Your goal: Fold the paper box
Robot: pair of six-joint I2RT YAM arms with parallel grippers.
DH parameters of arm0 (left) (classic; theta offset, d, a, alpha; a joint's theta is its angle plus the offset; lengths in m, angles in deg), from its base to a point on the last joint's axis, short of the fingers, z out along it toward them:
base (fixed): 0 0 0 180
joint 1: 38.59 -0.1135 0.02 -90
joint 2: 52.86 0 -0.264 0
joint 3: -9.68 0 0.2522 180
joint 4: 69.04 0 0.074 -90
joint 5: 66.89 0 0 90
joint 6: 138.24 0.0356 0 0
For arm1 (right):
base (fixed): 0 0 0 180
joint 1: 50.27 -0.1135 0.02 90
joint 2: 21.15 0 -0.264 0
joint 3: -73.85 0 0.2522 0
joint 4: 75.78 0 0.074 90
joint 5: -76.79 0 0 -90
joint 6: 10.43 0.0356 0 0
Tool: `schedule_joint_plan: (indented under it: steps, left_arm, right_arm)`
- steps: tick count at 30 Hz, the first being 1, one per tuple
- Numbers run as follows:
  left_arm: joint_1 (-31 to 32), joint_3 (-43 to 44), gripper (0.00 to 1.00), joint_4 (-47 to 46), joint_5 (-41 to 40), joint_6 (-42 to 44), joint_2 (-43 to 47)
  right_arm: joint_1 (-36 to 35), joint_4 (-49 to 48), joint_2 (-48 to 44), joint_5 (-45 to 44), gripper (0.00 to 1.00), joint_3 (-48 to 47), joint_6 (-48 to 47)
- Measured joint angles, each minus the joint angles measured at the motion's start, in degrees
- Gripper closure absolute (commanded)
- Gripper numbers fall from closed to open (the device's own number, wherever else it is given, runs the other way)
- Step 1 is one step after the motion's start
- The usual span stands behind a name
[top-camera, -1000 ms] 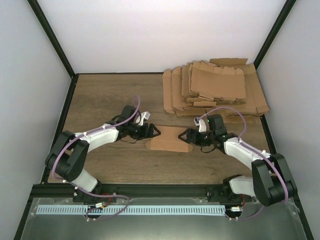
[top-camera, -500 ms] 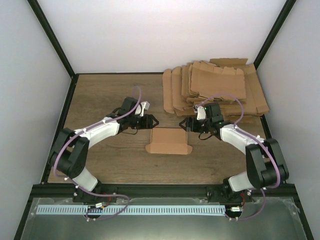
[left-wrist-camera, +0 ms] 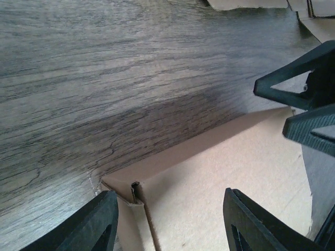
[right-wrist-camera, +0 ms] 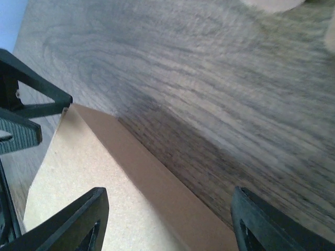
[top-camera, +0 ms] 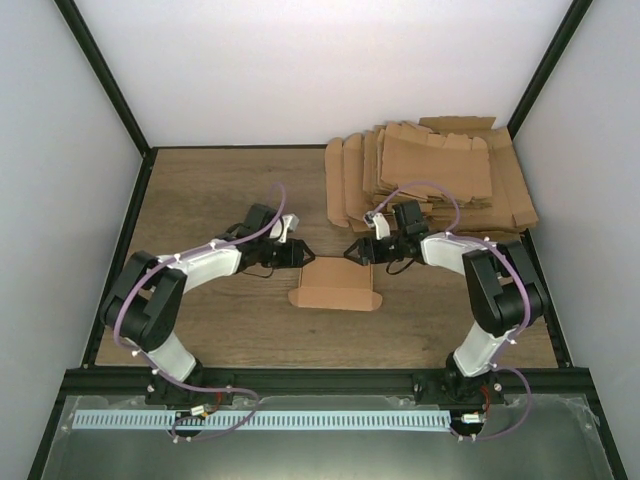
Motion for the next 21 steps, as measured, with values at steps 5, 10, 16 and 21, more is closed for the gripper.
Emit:
schedule_joint_plan:
  steps: [5,10,16,21]
  left_arm:
    - [0.0,-0.5,0.43,-0.2,-1.4,0.0,1.5]
    - [0.0,-0.5,0.42,0.1,-4.4,0.0,5.8]
    - [0.0,-1.1,0.41,0.5,-9.0,0.1,15.1]
    - [0.0,-2.1,0.41,0.0,-10.2,0.1,21.7]
  right_arm:
    - [-1.2,0.3,1.3,0.2,0.39,-0.1,-1.5]
    - [-1.3,1.0,2.4,-0.4,0.41,-0.2,-1.9]
    - [-1.3,0.8,3.3,-0.3,0.43,-0.7,-1.8]
    - [-1.3,0.2,5.5,-0.9,0.49,-3.0,-1.3]
